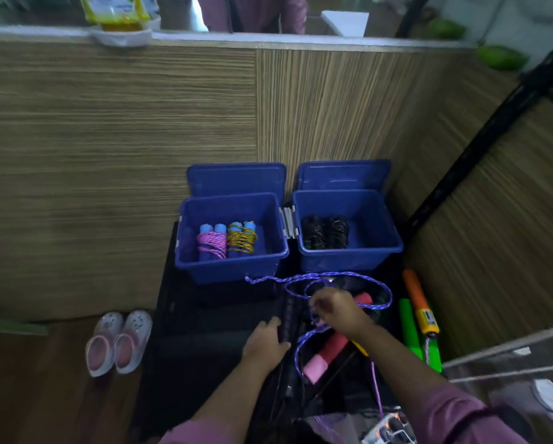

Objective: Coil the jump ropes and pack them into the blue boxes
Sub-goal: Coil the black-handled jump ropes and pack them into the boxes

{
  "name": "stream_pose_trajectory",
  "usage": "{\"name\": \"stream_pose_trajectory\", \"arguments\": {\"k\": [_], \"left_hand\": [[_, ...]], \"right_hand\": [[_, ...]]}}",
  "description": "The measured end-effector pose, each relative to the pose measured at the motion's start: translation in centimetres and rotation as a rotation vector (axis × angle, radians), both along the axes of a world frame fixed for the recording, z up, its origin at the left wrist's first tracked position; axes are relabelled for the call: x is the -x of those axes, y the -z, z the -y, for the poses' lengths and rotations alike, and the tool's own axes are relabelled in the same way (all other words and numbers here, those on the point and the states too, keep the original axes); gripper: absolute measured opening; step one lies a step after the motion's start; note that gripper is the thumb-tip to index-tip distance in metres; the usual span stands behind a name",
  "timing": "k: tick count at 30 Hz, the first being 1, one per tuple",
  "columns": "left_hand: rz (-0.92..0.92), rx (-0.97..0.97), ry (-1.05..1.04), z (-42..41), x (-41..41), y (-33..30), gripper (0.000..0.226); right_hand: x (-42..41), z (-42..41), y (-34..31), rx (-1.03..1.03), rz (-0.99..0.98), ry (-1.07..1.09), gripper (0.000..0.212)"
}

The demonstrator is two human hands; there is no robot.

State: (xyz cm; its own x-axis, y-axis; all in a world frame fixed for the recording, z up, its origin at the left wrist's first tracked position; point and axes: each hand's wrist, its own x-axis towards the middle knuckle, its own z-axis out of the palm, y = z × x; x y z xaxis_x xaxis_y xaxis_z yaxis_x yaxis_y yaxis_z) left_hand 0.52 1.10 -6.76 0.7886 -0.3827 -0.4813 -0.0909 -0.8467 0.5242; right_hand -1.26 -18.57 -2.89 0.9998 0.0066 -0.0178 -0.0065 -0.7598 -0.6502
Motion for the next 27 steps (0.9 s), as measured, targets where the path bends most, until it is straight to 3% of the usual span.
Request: {"name": "stream_pose_trajectory", "arguments": {"k": [4,10,14,23,27], "left_hand": [[-0.022,0.094,-0.134,0.1,0.7,0.2,0.045],[0.053,0.074,-0.284,-2.2,0.9,-0.3,0.038],[0.032,0.065,-0.353,-3.8,1.2,0.3,0.036],[0.012,0.068,-0.394,-4.6,1.9,0.4,0.027],[0.023,0.044,-0.375,-6.1,2.0,0.6,0.037]], "right_hand": [[0.7,-0.6,0.9,0.075,-0.124,-0.166,0.017],[0.7,-1.6,1.3,0.203,-0.102,-0.328,0.032],[0.8,-2.9,0.4,0.246,-0.116,-0.391,0.03],[1.5,-7.0,0.9,0.792,-0.326,-0.857,0.051],[1.1,-7.7,0.7,0.892,-0.321,-0.937,0.047]]}}
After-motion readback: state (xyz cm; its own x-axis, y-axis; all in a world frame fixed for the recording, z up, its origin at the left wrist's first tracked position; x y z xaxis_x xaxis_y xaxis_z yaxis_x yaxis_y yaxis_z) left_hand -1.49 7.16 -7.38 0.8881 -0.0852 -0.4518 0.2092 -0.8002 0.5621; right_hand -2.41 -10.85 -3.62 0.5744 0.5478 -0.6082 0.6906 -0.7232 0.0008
